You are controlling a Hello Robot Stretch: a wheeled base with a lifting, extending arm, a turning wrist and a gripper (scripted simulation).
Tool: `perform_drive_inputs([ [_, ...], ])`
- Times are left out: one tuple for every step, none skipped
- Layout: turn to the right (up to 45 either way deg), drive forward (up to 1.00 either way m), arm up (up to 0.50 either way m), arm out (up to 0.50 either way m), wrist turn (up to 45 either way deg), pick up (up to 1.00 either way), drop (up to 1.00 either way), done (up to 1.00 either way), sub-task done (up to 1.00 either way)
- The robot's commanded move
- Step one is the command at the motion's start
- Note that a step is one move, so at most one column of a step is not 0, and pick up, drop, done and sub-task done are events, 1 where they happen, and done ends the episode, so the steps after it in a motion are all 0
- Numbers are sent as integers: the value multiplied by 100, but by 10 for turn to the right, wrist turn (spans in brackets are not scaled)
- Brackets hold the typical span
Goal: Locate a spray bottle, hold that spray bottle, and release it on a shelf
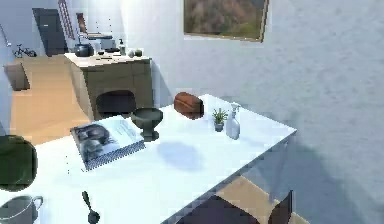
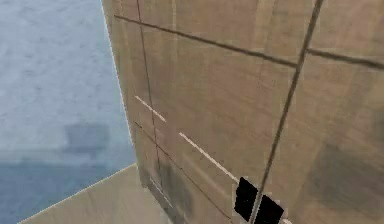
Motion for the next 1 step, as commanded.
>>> perform_drive_inputs([
  [-450, 0, 0, 0, 0, 0, 0, 0, 0],
])
